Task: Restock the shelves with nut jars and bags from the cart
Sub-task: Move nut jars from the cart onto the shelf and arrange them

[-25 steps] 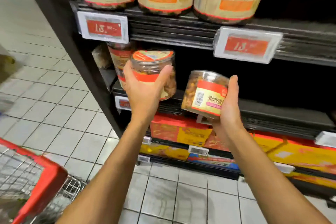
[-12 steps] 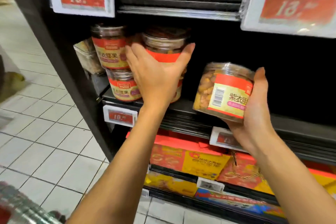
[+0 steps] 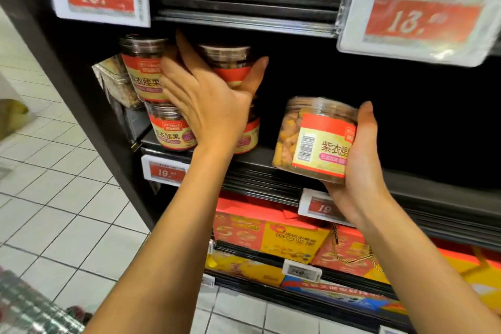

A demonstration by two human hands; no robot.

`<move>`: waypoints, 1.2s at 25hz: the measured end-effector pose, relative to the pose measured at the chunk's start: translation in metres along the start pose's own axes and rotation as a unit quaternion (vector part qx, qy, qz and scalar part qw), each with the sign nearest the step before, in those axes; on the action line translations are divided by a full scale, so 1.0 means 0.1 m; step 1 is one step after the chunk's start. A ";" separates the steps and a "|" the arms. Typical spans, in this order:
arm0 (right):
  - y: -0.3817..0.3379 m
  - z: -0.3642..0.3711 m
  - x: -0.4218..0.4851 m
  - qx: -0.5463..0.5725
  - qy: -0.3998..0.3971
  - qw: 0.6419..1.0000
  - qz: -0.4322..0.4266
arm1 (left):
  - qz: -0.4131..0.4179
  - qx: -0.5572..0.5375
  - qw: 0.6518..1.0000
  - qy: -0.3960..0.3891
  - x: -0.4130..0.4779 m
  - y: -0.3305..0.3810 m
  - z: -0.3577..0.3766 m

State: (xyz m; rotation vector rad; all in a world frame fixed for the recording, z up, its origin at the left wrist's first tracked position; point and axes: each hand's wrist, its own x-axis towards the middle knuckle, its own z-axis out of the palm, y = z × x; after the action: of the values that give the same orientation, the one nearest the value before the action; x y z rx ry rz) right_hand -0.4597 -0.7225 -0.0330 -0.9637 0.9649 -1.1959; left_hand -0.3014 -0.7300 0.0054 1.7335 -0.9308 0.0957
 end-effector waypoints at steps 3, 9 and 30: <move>-0.02 0.03 0.01 -0.016 0.002 1.000 0.003 | 0.063 -0.054 0.993 0.078 -0.16 -0.07 -0.16; 0.01 0.21 0.10 -0.073 -0.008 0.996 -0.050 | 0.054 -0.262 0.950 -0.159 -1.03 -0.17 -0.29; -0.18 -0.03 0.12 -0.210 0.014 0.969 -0.130 | -0.111 -0.310 0.934 -0.141 -0.90 -0.58 -0.31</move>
State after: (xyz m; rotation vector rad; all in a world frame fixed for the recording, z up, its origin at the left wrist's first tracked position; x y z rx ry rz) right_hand -0.4663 -0.7366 -0.0173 -1.4484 1.1681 -1.2458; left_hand -0.3158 -0.6516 -0.0723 1.2572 -0.8421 -0.5548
